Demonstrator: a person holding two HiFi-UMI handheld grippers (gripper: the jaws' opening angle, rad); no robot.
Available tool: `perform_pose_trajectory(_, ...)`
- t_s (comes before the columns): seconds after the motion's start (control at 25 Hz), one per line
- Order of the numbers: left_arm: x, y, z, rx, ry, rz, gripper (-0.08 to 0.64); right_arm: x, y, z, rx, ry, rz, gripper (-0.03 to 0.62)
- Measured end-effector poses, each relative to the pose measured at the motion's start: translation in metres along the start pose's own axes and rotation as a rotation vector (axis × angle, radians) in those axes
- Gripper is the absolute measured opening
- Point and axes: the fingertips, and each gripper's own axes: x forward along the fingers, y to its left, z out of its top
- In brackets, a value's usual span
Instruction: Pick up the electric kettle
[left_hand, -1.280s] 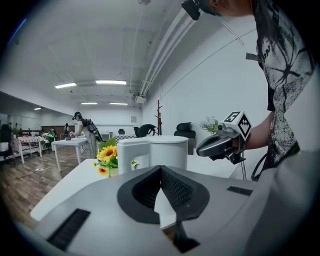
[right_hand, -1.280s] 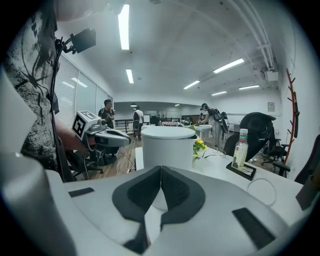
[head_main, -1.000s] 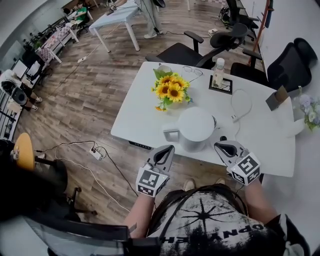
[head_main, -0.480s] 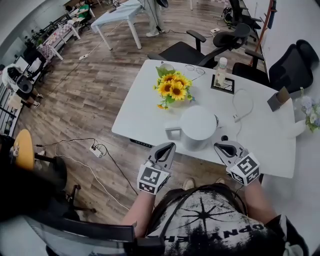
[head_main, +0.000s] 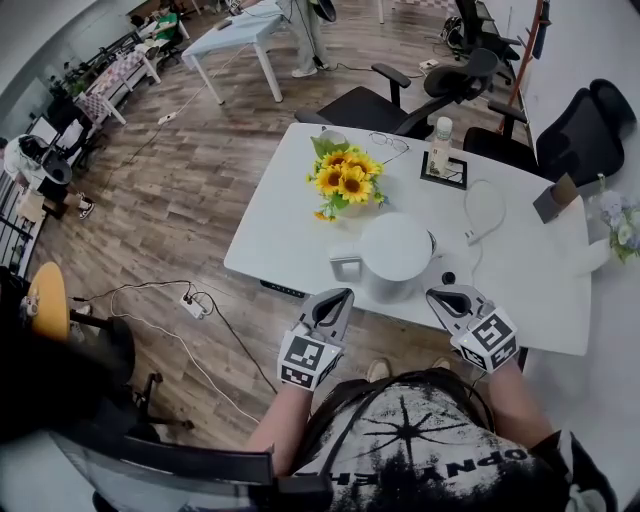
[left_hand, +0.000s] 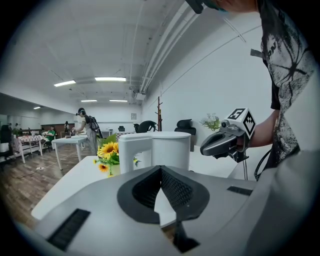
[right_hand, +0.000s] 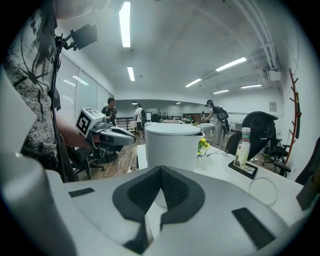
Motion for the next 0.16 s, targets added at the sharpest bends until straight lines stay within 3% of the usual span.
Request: perform_pose_trajectory(0.16,0.0014,-0.0022,0.0009,-0.001,0.010,-0.002,0.009,-0.0005,0.0016,0.0002,-0.005,0.000,0.006,0.021)
